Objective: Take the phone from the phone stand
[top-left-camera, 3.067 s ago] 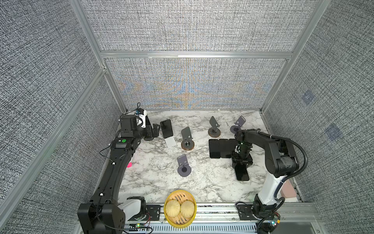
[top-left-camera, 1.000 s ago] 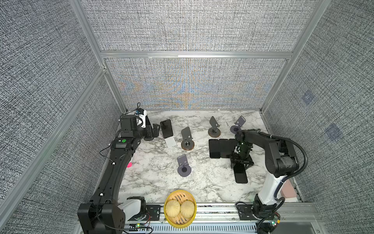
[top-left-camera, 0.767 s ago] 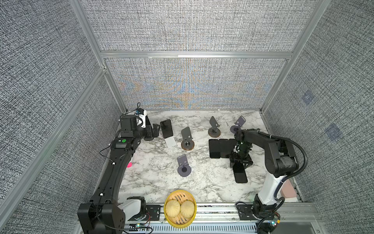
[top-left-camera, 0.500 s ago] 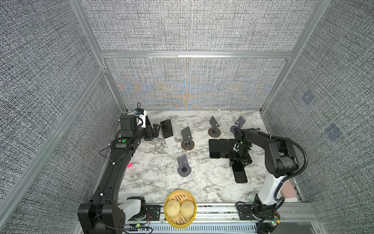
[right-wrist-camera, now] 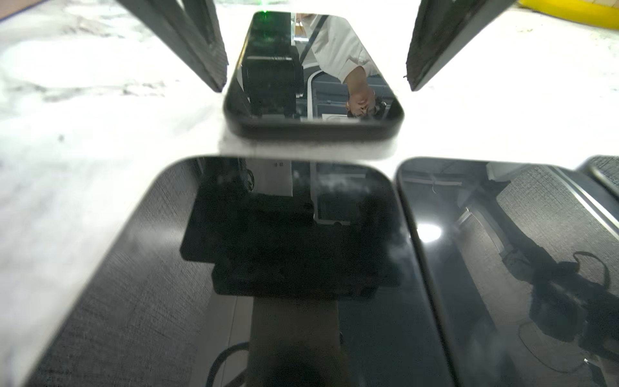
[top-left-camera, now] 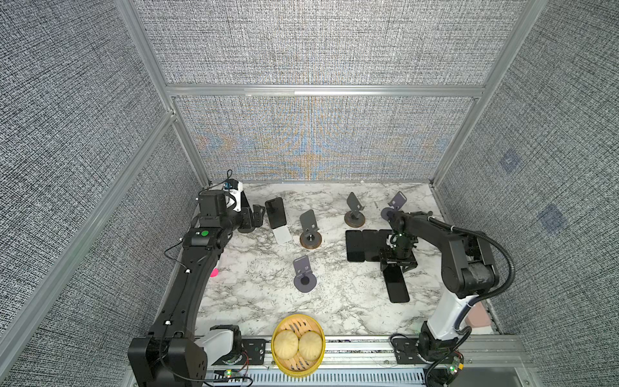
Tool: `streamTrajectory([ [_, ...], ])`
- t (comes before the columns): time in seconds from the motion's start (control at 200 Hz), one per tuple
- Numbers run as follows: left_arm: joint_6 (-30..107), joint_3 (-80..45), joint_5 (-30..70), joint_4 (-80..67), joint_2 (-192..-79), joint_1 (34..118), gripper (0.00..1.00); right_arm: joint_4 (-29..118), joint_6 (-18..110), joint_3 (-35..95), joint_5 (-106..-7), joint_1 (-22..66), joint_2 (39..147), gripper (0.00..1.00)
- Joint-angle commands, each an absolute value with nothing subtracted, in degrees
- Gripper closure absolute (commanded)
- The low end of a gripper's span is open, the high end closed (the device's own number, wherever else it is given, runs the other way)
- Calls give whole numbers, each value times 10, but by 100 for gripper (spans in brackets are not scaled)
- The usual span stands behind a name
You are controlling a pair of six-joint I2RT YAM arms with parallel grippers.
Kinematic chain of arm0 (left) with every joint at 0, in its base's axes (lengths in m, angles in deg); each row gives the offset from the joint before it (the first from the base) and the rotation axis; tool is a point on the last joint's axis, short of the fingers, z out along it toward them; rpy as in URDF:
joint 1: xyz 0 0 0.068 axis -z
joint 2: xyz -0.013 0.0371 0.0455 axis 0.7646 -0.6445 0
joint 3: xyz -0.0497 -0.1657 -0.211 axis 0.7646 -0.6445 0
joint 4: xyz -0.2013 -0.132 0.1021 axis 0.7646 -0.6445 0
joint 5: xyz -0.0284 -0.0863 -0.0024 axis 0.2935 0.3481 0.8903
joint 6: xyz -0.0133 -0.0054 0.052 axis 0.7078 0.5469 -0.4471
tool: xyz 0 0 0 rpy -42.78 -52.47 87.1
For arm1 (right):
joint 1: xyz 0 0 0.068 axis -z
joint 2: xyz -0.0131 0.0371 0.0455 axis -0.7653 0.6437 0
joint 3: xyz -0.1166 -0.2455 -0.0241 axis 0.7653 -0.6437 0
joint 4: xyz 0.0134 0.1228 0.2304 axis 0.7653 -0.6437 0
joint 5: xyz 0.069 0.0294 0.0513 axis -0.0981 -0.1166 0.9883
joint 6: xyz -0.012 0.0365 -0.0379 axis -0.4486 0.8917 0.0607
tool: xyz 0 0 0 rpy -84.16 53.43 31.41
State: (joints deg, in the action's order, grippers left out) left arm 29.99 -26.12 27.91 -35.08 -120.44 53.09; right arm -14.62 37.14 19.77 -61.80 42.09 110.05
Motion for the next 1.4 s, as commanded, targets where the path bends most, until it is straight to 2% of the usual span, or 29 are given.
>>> streamTrajectory([
  [0.0,298,-258,283,-345,-1201,530,2,-154,383,180,-620,418,1094,16],
  [0.175,297,-258,283,-344,-1200,530,2,-142,391,166,-624,415,1101,17],
  [0.4,296,-258,282,-345,-1199,529,2,-136,395,174,-641,416,1100,23],
  [0.77,296,-258,280,-345,-1198,530,2,-132,393,194,-647,417,1106,24],
  [1.175,296,-258,283,-345,-1199,529,2,-151,394,198,-652,418,1083,16],
  [1.396,298,-258,284,-345,-1204,530,1,-153,408,208,-662,400,1022,12],
])
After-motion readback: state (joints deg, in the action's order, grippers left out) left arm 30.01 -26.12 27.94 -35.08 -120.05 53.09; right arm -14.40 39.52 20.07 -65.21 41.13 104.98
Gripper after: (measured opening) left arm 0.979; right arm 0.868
